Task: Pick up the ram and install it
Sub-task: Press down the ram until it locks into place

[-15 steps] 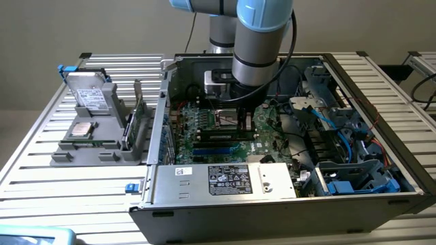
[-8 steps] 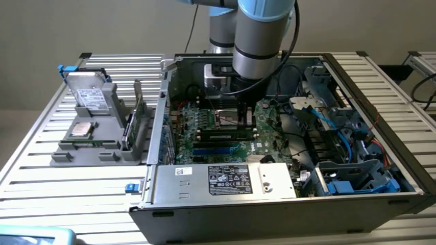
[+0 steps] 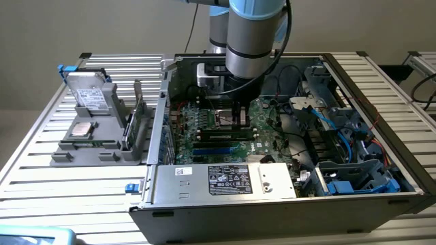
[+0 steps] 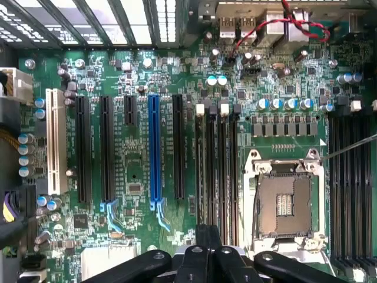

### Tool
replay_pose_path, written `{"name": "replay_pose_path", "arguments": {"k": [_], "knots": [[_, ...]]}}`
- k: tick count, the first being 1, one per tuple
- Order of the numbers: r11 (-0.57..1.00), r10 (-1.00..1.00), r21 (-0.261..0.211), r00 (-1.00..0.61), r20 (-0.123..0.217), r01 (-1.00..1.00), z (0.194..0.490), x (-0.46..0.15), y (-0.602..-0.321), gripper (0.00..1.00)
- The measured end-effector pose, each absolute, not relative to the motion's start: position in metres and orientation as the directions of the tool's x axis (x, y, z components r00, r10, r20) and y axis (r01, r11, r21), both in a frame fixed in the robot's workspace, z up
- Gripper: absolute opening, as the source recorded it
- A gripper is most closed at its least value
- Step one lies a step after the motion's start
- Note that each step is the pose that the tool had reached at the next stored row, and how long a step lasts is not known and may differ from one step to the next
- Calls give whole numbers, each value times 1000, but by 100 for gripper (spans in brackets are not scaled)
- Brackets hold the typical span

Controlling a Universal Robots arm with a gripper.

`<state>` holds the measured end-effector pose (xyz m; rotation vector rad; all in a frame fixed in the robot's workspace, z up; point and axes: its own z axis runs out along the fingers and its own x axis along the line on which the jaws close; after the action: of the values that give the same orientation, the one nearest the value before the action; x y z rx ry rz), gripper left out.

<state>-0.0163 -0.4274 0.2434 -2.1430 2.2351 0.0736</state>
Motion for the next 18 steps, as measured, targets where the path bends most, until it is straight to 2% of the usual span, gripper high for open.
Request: {"name": "replay_pose_path", "arguments": {"k": [18], "knots": [[42,-997,1,-42,-65,-999,242,-54,-427,11]]}}
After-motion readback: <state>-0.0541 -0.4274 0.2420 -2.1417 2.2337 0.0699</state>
